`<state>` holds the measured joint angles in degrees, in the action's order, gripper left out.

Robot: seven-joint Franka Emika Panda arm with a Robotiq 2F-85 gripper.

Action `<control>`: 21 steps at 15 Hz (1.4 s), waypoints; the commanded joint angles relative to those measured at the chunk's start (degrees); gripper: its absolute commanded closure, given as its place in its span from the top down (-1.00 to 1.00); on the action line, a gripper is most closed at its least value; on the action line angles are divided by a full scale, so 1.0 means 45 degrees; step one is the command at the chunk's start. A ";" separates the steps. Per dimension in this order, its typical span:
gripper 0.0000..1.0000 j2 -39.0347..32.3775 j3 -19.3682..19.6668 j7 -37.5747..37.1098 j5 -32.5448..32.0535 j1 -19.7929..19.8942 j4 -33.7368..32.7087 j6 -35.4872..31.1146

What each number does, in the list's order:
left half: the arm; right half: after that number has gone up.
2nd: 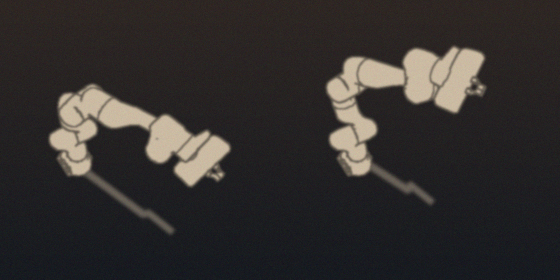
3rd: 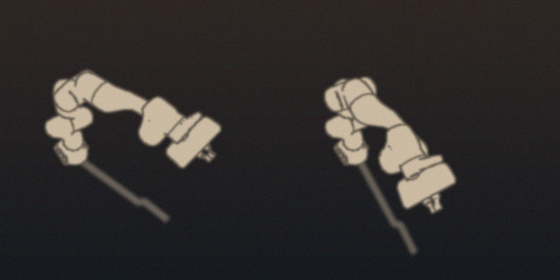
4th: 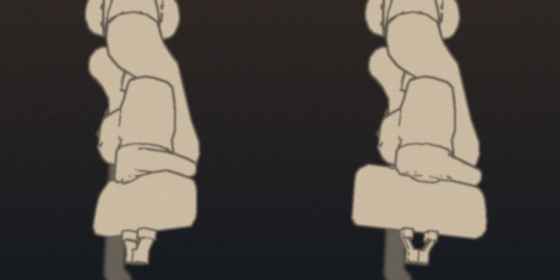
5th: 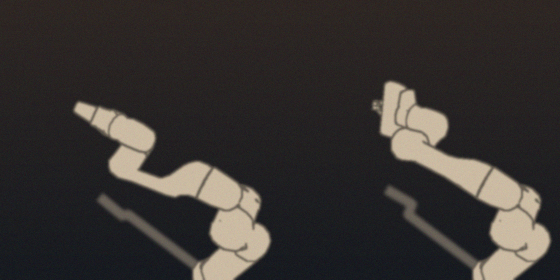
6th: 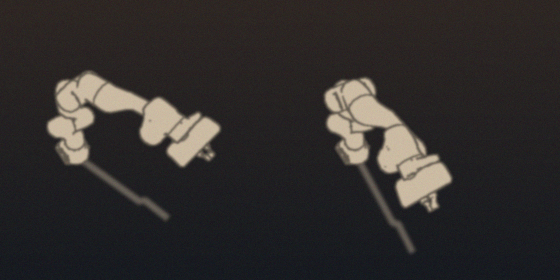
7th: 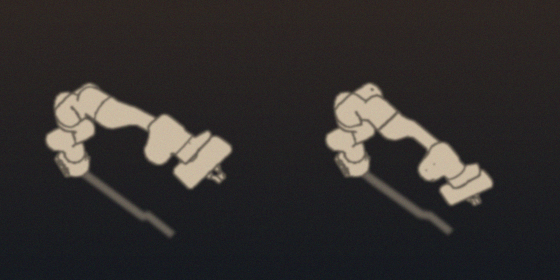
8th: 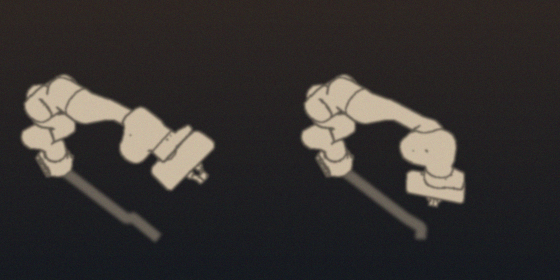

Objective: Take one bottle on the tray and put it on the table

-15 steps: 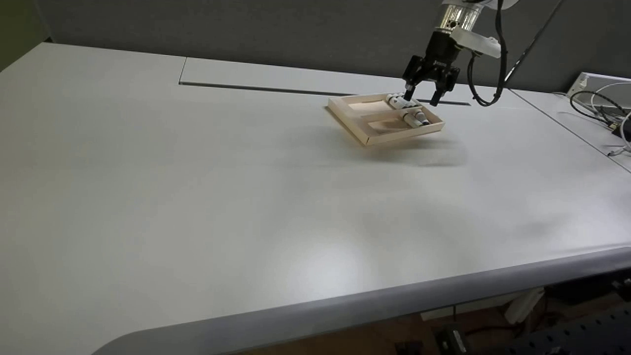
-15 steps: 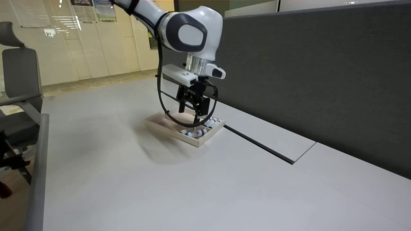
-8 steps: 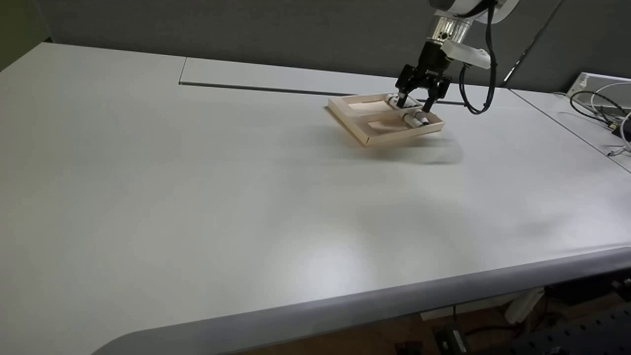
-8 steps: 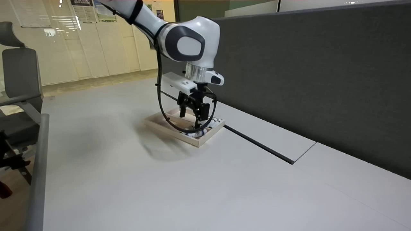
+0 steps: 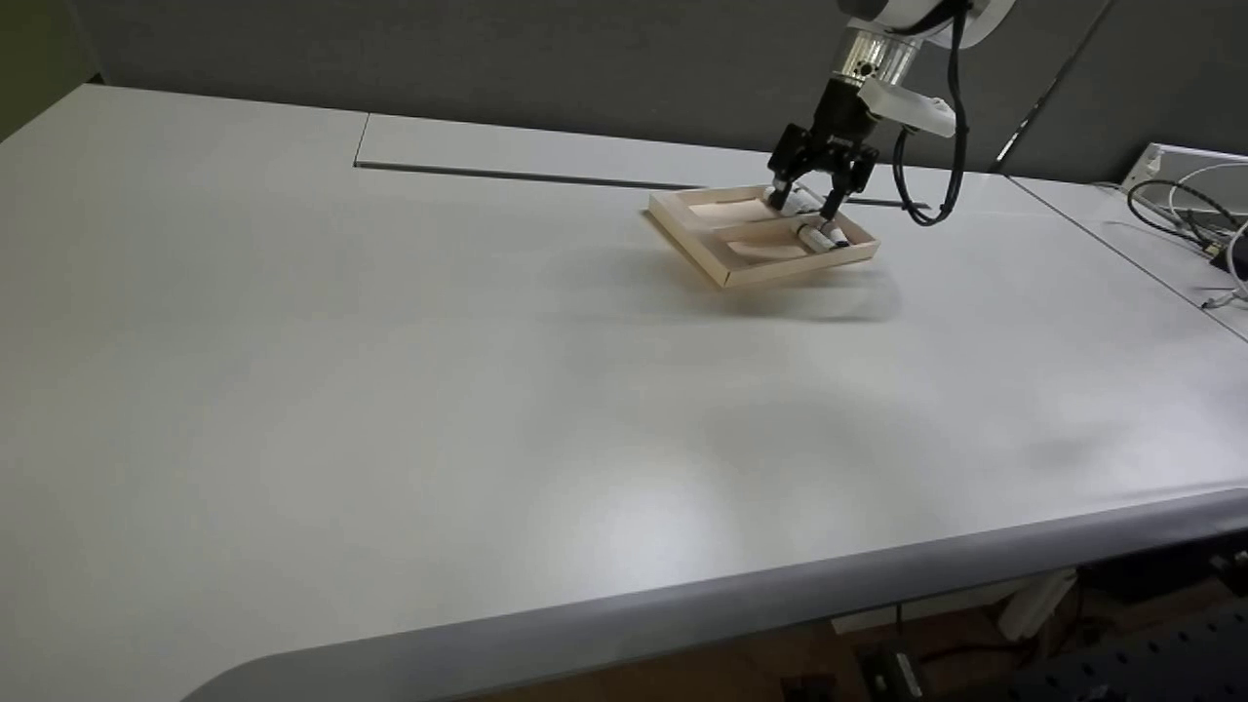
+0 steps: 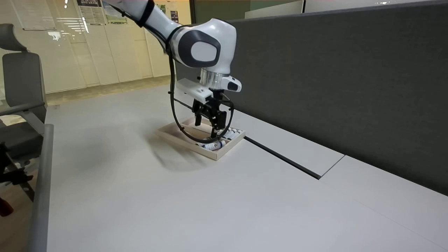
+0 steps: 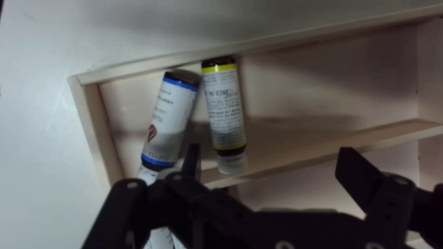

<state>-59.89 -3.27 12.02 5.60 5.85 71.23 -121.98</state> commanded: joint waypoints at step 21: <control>0.75 -0.0264 -0.0459 0.0392 0.0134 0.0157 0.0127 -0.0583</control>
<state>-61.25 -5.03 13.61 5.67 5.90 71.51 -124.85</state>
